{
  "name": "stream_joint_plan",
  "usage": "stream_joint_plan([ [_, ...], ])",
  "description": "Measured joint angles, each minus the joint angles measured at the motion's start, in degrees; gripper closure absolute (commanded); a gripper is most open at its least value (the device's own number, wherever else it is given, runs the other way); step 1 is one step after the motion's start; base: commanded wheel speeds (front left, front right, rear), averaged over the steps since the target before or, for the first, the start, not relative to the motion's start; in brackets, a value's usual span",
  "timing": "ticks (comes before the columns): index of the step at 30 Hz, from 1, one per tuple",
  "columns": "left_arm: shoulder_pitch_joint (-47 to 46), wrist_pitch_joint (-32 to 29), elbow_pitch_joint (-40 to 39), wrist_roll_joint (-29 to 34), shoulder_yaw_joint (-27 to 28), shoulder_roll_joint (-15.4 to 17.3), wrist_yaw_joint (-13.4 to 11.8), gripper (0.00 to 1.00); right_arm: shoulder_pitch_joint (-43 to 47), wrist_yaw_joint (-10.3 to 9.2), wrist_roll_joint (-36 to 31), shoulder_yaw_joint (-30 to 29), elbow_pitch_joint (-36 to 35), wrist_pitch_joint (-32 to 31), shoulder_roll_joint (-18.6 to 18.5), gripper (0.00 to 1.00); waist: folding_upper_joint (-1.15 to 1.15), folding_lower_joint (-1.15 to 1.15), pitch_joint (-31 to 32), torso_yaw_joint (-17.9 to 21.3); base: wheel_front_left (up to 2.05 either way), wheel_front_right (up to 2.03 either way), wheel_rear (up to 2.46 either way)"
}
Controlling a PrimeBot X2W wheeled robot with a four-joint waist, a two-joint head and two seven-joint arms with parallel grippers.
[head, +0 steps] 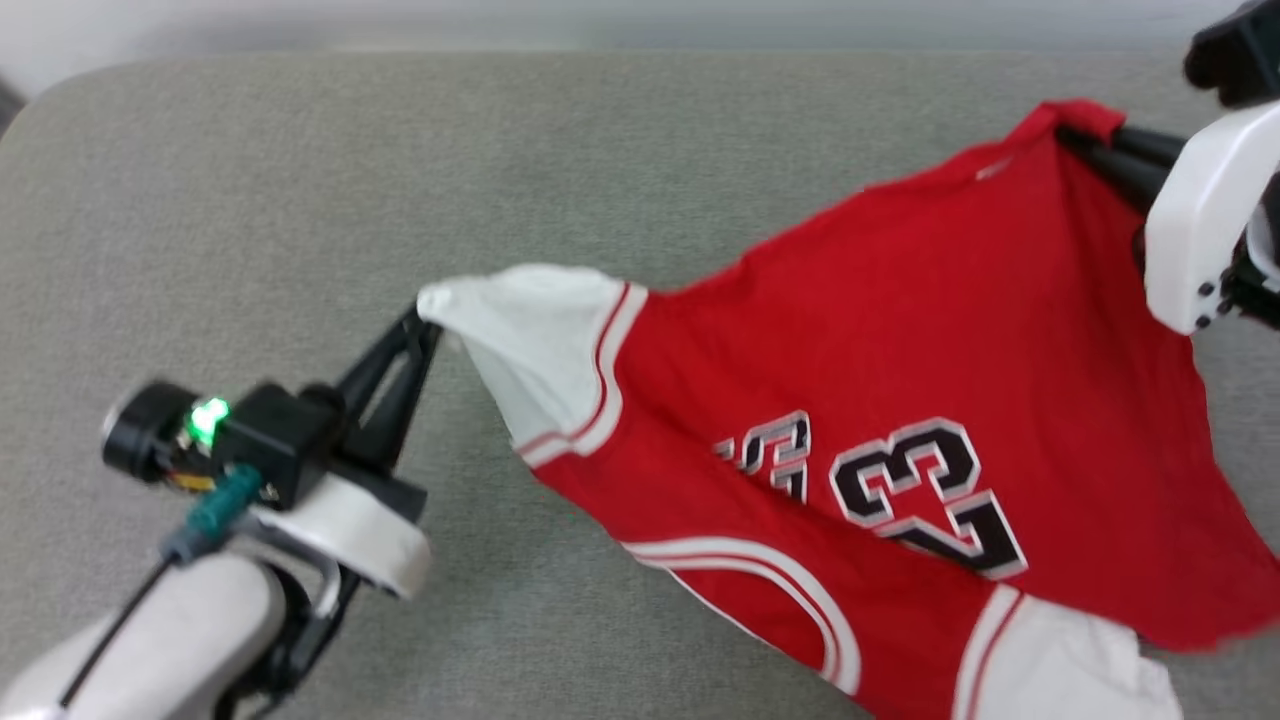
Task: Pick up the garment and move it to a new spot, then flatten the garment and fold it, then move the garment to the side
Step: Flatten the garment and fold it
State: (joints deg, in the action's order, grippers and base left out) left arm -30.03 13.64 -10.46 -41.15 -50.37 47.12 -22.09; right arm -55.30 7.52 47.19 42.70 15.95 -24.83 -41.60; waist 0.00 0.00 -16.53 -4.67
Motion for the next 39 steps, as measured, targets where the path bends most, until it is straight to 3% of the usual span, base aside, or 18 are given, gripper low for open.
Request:
stream_joint_plan([
  [5,-8.7,-2.9,0.1,1.8,2.2,1.5,2.8,1.00,-2.7,-0.01,-3.2,-5.2,0.6,4.9,1.4,1.00,0.00,0.00,0.6,2.0,0.00,0.00,0.00],
  [11,-21.8,-6.0,2.8,3.4,5.4,1.1,6.8,1.00,-8.9,0.00,-8.9,-12.5,2.8,9.3,5.8,1.00,0.00,0.00,-2.0,3.1,0.00,0.00,0.00],
  [19,-41.0,-9.4,9.3,5.1,8.4,-3.4,12.2,1.00,-20.5,0.00,-16.2,-19.7,5.7,10.1,12.0,1.00,0.00,0.00,-7.7,4.2,0.00,0.00,0.00],
  [31,-69.4,-9.9,28.3,8.7,10.4,-10.7,21.1,1.00,-41.2,0.00,-25.6,-20.7,14.0,10.3,15.2,1.00,0.00,-0.01,-16.3,4.9,0.00,0.00,0.00],
  [39,-83.3,-7.9,38.7,11.2,10.3,-14.5,24.5,1.00,-51.9,0.00,-28.4,-19.2,20.3,13.4,16.8,1.00,0.00,-0.01,-19.6,5.2,0.00,0.00,0.00],
])
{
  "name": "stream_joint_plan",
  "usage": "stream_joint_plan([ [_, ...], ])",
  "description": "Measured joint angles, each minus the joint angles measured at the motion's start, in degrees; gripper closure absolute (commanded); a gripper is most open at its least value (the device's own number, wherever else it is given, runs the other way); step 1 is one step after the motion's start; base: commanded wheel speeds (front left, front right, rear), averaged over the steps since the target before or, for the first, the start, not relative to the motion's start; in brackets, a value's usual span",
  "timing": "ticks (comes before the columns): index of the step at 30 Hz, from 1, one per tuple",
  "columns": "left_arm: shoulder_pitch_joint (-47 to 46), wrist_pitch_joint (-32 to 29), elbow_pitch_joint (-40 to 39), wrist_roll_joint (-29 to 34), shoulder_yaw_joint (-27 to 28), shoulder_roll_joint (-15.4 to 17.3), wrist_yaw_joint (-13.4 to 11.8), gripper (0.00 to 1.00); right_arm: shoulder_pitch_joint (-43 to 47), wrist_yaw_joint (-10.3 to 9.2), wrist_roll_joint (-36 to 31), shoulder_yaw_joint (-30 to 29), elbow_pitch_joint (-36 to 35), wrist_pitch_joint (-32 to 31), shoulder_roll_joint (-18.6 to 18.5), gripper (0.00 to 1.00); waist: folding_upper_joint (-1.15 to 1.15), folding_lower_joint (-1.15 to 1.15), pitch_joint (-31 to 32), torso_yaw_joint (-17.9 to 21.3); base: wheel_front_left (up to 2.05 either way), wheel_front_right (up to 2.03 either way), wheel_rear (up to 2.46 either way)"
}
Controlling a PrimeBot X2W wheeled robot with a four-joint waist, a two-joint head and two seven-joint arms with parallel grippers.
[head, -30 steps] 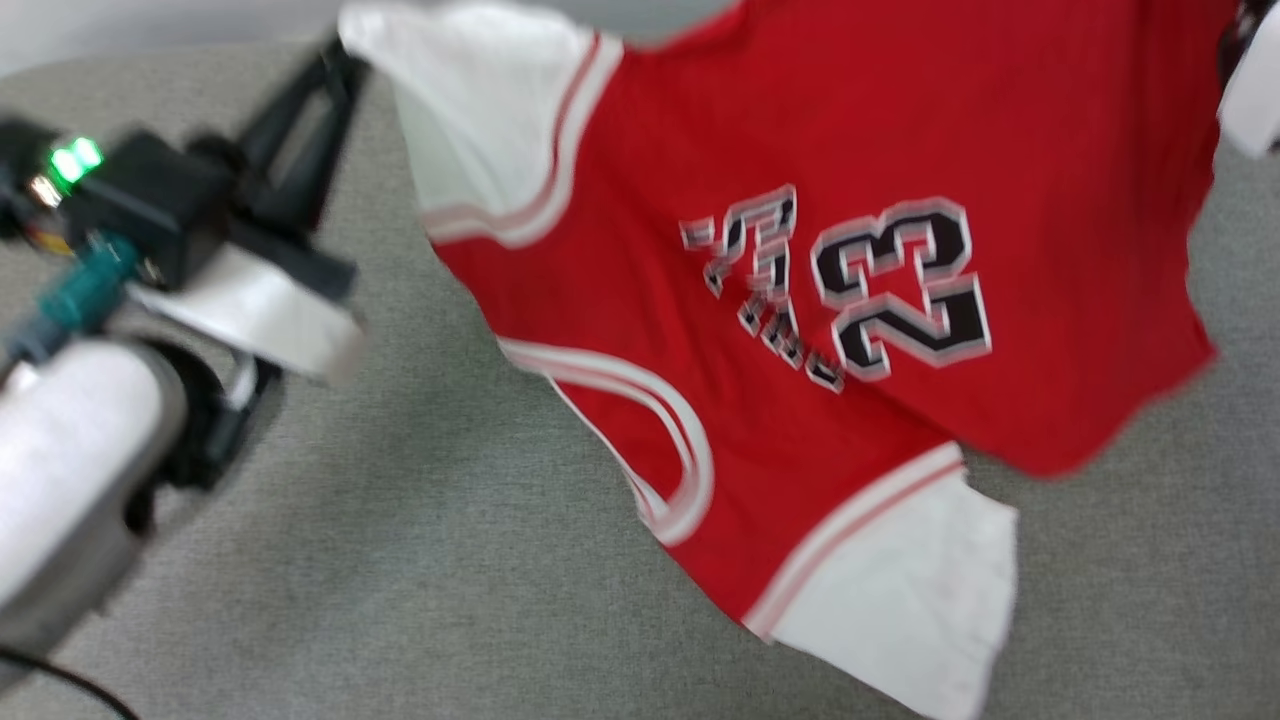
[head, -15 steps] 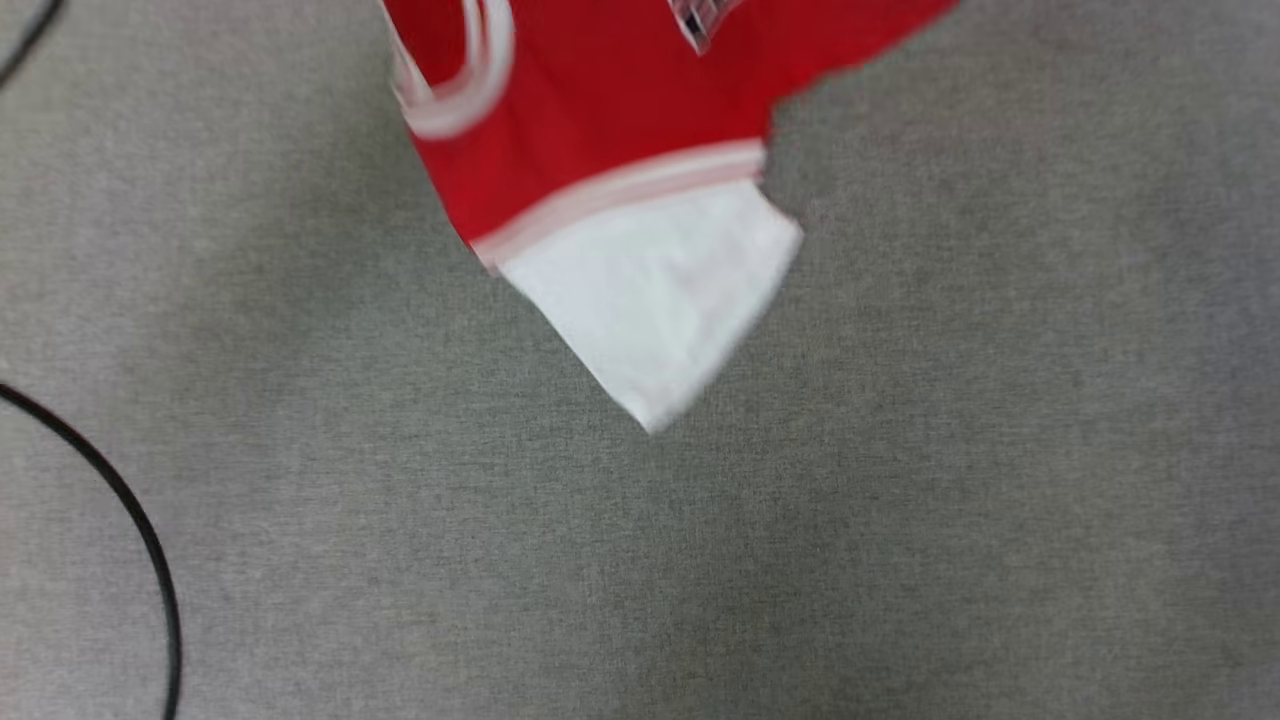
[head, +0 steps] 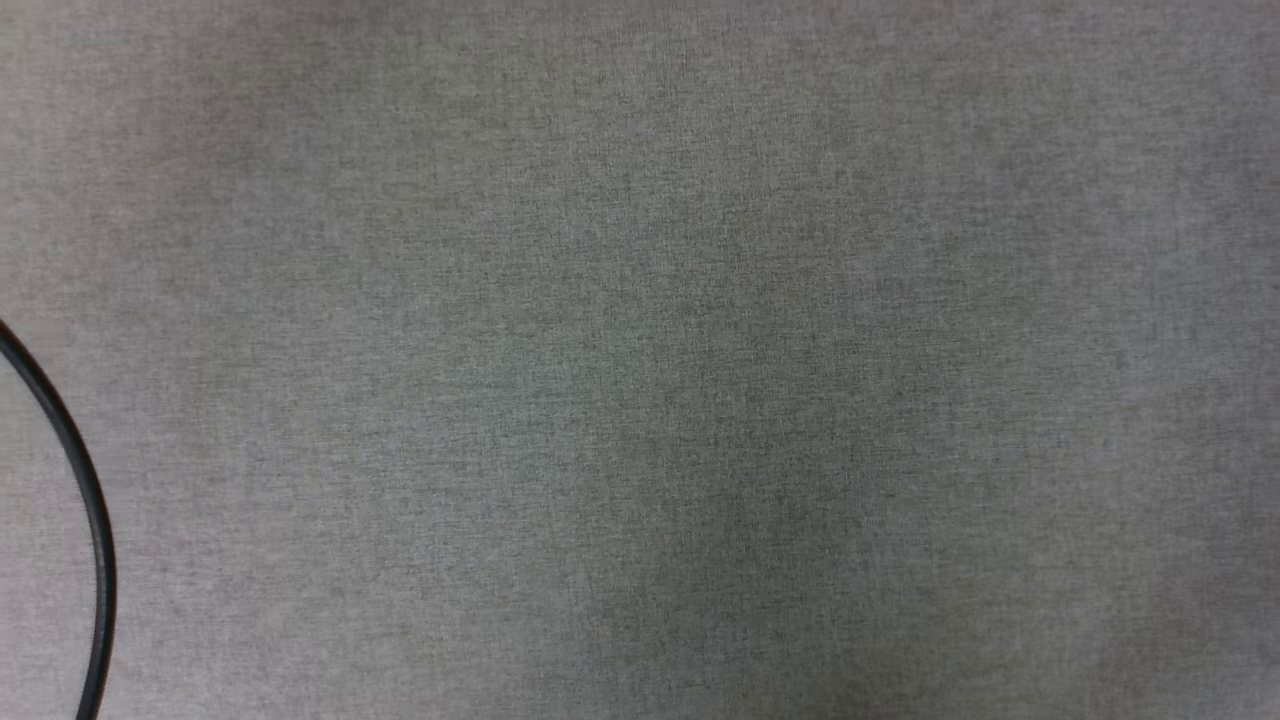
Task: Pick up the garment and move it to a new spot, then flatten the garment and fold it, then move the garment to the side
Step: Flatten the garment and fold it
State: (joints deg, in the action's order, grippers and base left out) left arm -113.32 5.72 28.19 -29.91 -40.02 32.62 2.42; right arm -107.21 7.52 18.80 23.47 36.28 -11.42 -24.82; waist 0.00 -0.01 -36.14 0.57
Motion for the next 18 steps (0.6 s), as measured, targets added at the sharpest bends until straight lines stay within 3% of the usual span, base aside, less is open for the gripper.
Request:
stream_joint_plan([
  [8,-1.6,3.7,7.7,0.3,-1.2,-2.3,1.6,1.00,-1.8,0.00,0.9,2.3,6.3,3.8,1.7,1.00,0.00,0.00,-1.6,-0.2,0.00,0.00,0.00],
  [18,10.3,7.5,14.5,-2.1,-2.8,-2.5,2.7,1.00,8.9,0.00,4.4,6.2,13.4,9.9,3.8,1.00,0.00,0.00,-0.2,-0.3,0.00,0.00,0.00],
])
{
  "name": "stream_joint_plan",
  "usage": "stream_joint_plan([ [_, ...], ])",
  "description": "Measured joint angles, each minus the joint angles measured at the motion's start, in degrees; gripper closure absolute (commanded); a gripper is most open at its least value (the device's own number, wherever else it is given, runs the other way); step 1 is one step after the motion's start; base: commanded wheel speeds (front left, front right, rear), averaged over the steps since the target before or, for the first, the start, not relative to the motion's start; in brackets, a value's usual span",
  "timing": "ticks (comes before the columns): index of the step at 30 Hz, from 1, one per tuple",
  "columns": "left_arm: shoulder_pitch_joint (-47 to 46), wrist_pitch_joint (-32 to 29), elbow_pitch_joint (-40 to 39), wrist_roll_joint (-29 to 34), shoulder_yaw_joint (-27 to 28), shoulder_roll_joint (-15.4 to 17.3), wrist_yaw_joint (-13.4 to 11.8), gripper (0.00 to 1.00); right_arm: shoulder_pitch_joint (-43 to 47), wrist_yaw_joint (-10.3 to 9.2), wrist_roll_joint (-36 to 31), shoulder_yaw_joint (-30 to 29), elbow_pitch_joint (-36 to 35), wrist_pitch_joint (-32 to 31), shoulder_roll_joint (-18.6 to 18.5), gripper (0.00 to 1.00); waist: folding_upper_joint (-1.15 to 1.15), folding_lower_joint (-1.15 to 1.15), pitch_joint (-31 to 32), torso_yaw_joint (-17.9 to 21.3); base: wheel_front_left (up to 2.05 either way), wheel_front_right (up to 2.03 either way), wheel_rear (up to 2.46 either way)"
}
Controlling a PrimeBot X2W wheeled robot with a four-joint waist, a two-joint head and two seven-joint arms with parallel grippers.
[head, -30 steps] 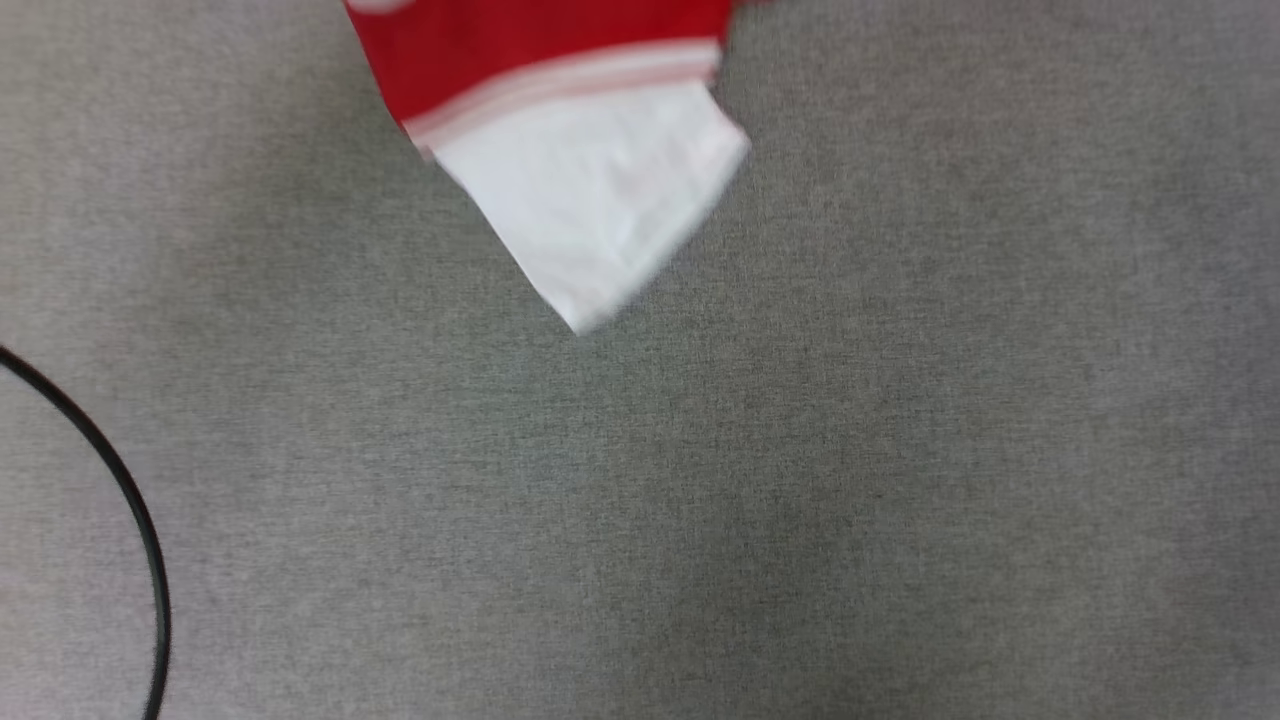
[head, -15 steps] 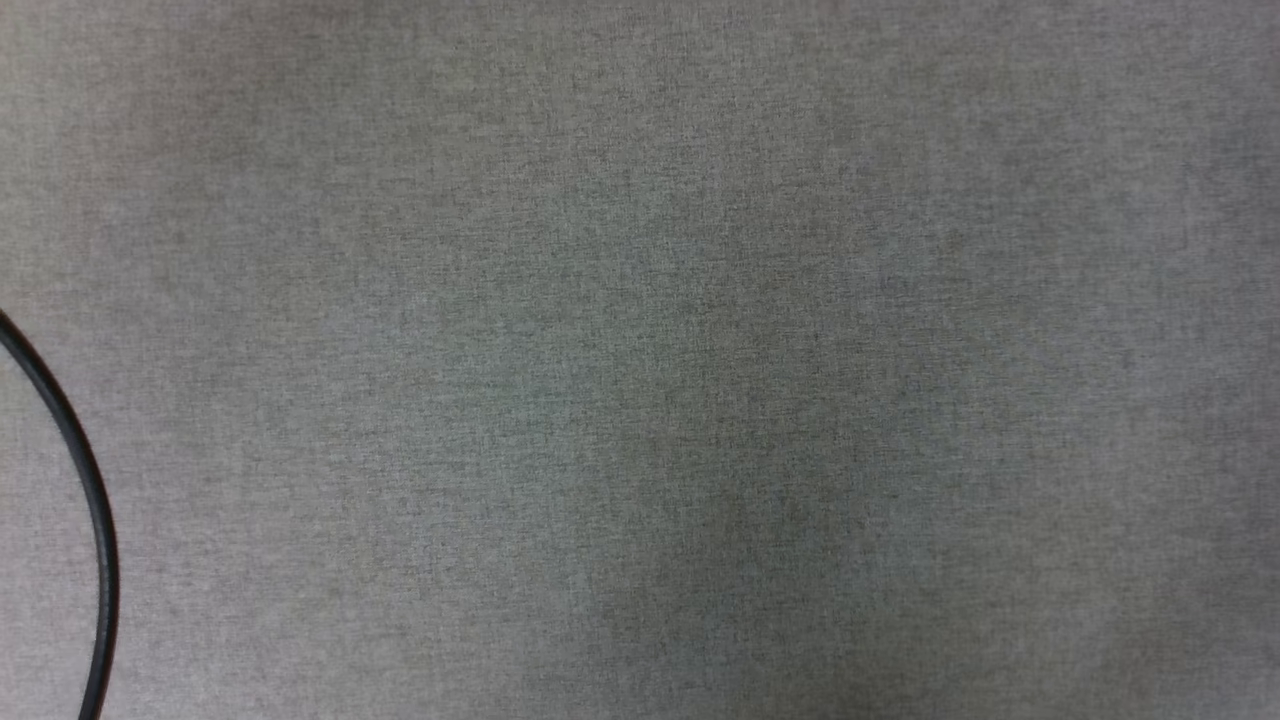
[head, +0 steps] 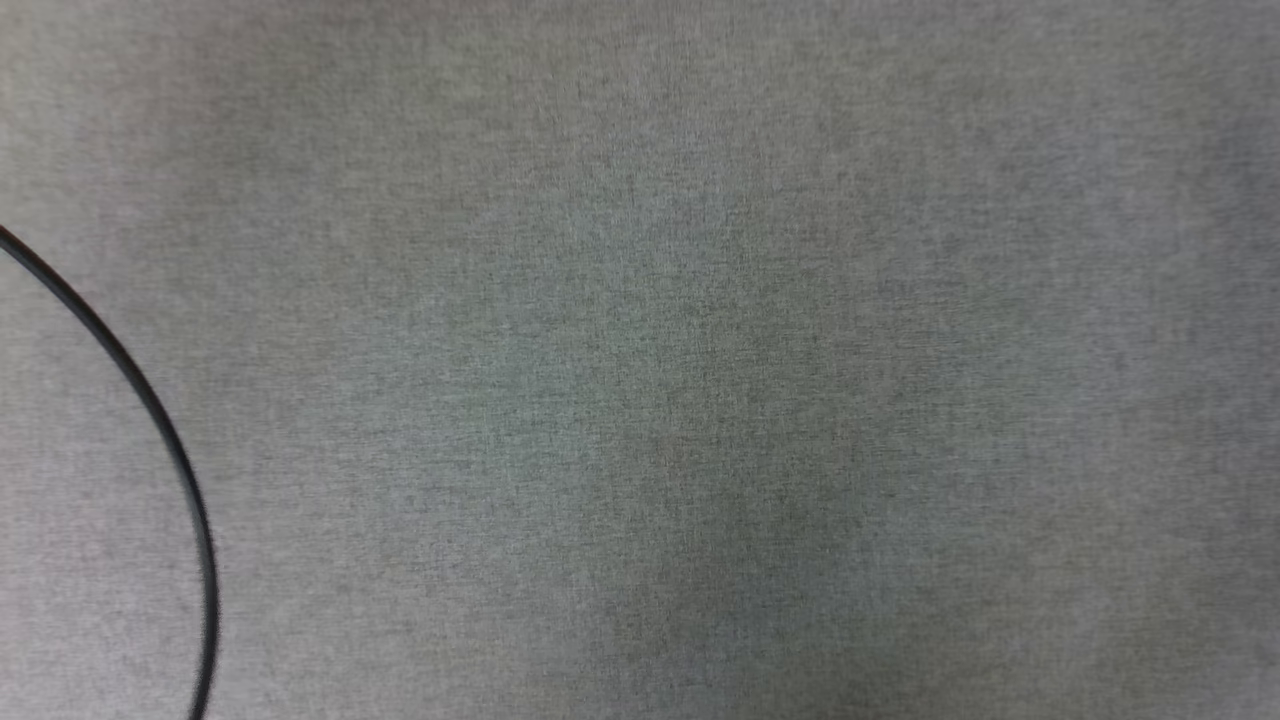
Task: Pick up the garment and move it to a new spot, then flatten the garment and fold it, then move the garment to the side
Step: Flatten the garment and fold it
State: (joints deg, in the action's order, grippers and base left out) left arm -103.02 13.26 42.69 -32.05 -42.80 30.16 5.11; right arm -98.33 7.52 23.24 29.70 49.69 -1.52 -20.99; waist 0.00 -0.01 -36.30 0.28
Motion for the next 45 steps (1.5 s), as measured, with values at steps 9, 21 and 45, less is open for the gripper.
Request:
stream_joint_plan([
  [9,21.1,1.6,-1.9,-1.3,-1.3,1.5,-1.4,1.00,15.2,0.00,5.1,8.2,2.1,4.5,2.1,1.00,0.00,0.00,5.5,0.4,0.00,0.00,0.00],
  [21,58.0,1.7,-21.4,-4.4,-0.5,5.9,-11.0,1.00,36.0,0.00,16.3,19.3,-4.0,7.2,-3.6,1.00,0.00,0.01,17.3,0.5,0.00,0.00,0.00],
  [45,108.8,1.2,-44.3,-16.1,-7.2,11.8,-26.2,1.00,80.9,0.00,27.6,24.7,-23.2,9.1,-22.0,1.00,0.00,0.02,35.6,0.4,0.00,0.00,0.00],
])
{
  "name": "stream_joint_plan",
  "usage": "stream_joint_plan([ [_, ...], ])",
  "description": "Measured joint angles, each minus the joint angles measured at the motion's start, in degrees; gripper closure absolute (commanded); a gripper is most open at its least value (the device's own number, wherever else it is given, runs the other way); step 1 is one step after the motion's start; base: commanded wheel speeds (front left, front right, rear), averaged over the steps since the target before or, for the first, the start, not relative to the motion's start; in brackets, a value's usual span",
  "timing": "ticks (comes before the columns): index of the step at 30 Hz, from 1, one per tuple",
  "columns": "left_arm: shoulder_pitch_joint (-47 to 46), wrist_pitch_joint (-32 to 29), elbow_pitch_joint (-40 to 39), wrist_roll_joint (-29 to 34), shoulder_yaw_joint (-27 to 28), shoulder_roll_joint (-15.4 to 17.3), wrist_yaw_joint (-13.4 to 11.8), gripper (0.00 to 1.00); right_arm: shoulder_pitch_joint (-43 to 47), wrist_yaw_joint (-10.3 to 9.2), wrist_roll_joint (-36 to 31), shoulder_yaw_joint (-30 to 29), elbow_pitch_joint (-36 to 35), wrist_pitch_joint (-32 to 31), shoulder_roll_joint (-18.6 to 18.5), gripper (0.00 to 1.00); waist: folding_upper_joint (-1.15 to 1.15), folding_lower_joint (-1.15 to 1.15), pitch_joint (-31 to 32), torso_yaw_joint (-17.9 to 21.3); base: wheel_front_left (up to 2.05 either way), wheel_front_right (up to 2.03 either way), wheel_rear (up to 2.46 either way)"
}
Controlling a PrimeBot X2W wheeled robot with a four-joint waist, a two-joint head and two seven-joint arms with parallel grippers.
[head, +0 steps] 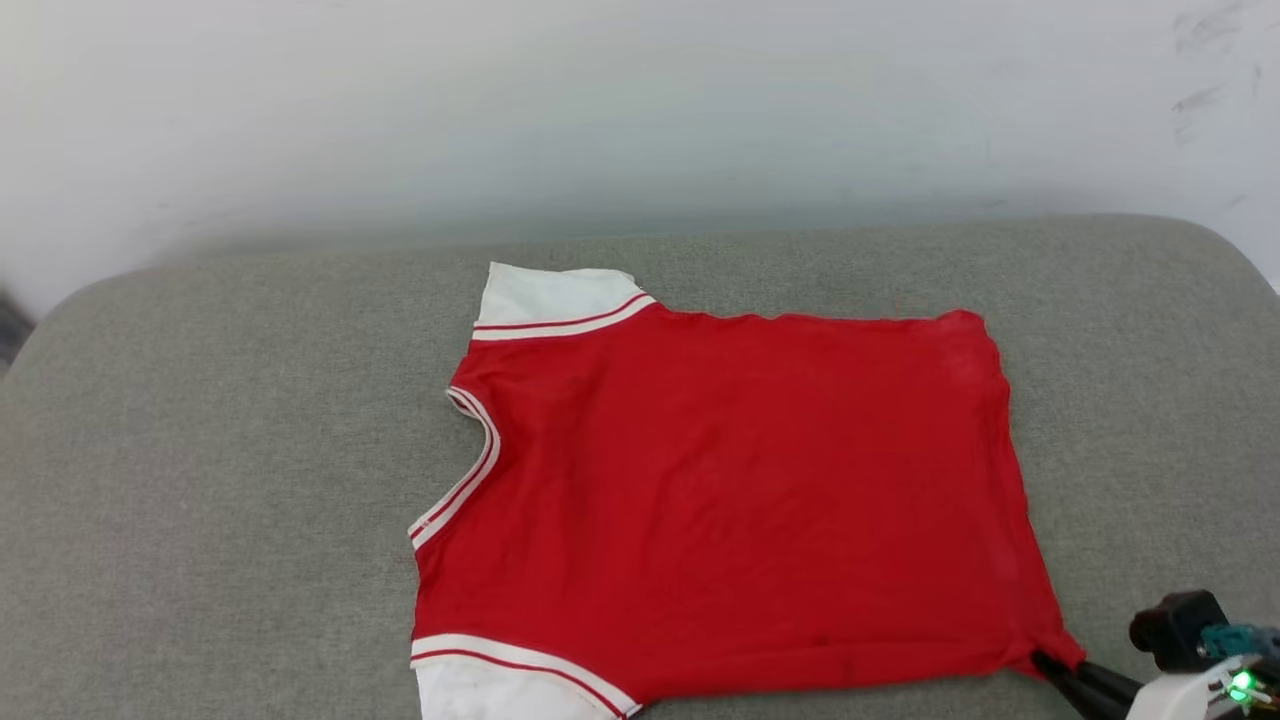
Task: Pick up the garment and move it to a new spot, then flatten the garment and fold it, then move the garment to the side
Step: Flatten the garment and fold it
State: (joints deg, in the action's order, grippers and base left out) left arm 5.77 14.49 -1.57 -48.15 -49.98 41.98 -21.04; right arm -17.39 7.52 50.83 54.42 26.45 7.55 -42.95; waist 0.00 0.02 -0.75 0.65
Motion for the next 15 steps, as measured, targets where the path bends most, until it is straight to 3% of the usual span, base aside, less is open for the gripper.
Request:
stream_joint_plan([
  [8,2.0,-1.6,-1.8,-0.5,-1.9,0.2,0.6,1.00,7.5,0.00,-1.9,-6.0,-5.3,-2.4,-1.2,1.00,0.00,-0.01,-0.1,-0.6,0.00,0.00,0.00],
  [15,-4.3,-2.0,-1.3,2.8,-1.2,1.0,1.8,1.00,8.0,0.00,-5.1,-13.7,-9.2,-5.2,-0.1,1.00,0.00,-0.01,-1.3,-0.3,0.00,0.00,0.00],
])
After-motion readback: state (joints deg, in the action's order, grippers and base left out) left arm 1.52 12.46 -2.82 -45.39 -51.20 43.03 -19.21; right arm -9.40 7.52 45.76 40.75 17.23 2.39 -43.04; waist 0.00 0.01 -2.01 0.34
